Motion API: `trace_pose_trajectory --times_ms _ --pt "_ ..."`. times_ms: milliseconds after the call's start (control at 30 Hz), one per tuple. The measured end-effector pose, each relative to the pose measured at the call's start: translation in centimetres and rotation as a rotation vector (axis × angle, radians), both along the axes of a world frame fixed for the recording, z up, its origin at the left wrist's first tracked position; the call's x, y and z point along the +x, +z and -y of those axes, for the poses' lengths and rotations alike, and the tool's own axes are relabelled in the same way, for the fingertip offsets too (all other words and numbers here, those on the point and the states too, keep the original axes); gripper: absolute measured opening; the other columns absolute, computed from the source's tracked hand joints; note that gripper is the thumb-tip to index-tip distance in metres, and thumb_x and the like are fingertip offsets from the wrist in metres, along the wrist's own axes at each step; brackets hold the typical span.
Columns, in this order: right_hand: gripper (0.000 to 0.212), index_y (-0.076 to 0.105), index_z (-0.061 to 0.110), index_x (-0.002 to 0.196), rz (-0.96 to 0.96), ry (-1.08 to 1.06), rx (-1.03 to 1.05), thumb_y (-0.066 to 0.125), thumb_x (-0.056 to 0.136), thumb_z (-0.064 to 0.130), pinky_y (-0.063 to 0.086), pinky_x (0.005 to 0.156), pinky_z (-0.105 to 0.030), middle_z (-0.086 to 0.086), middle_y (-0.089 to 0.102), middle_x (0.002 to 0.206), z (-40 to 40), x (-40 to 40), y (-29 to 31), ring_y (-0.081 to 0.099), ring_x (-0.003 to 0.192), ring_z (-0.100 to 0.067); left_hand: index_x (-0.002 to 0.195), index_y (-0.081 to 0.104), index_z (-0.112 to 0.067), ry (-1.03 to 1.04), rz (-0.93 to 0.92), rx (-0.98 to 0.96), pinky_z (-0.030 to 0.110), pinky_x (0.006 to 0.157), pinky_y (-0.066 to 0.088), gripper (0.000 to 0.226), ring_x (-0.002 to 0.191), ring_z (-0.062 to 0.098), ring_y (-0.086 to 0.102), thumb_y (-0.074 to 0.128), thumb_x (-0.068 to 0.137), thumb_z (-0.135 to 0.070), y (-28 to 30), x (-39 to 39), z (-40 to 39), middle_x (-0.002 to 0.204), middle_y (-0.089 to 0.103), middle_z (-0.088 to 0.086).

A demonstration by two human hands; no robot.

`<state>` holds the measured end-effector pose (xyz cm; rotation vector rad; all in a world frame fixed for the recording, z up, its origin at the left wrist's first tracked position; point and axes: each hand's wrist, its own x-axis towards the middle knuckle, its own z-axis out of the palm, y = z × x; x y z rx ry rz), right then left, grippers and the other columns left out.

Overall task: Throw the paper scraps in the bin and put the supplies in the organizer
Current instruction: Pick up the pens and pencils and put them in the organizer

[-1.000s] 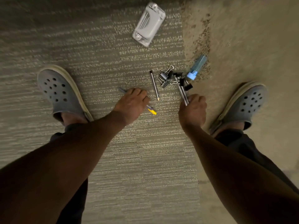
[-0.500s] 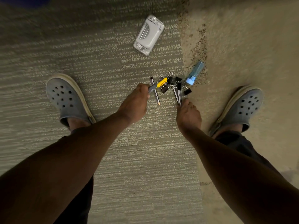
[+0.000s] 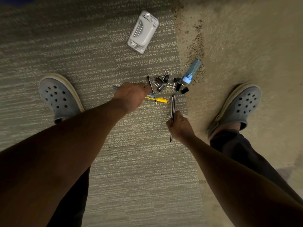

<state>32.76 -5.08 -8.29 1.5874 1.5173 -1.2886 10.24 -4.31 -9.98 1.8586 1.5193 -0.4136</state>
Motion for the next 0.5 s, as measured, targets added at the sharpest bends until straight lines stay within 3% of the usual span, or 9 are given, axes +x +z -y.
trace_pose_trajectory --times_ms 133,267,333,400,500 --pt "0.008 0.038 0.013 0.091 -0.014 -0.074 0.015 0.045 0.095 0.017 0.027 0.058 -0.028 -0.006 0.051 0.075 -0.3 -0.8 0.4 0.047 0.066 -0.026 0.138 0.038 -0.020 -0.014 0.029 0.030 0.029 0.056 0.037 0.058 0.071 0.026 0.062 0.057 0.086 -0.002 0.2 0.0 0.1 0.094 0.064 0.009" --pt "0.011 0.042 0.014 0.088 -0.059 -0.106 0.036 0.048 0.095 0.018 0.026 0.049 -0.028 -0.002 0.052 0.069 -1.0 -1.9 0.6 0.047 0.057 -0.018 0.128 0.047 -0.018 -0.039 -0.034 0.033 0.030 0.060 0.039 0.045 0.076 0.027 0.065 0.054 0.087 -0.002 0.0 1.2 -1.0 0.096 0.067 0.008" --pt "0.013 0.044 0.013 0.086 -0.075 -0.158 0.030 0.051 0.094 0.021 0.034 0.044 -0.016 -0.004 0.059 0.070 -1.2 -2.1 0.3 0.055 0.057 -0.015 0.124 0.051 -0.015 -0.047 -0.056 0.027 0.031 0.061 0.038 0.040 0.080 0.028 0.066 0.053 0.087 0.000 0.0 1.5 -1.3 0.097 0.067 0.008" --pt "0.017 0.047 0.012 0.084 -0.097 -0.246 0.011 0.053 0.092 0.026 0.050 0.056 -0.027 -0.010 0.066 0.074 -1.7 -2.2 0.4 0.065 0.064 -0.025 0.122 0.053 -0.016 0.012 -0.030 0.025 0.032 0.062 0.041 0.037 0.080 0.029 0.066 0.054 0.088 -0.001 0.1 1.2 -1.3 0.097 0.068 0.008" --pt "0.022 0.051 0.002 0.086 -0.176 -0.360 -0.036 0.058 0.090 0.023 0.056 0.061 -0.042 -0.015 0.068 0.072 -2.8 -1.8 1.5 0.065 0.061 -0.025 0.120 0.058 -0.019 0.249 0.052 -0.053 0.033 0.067 0.046 0.033 0.080 0.032 0.065 0.059 0.088 -0.012 1.0 0.0 -0.8 0.096 0.069 0.011"
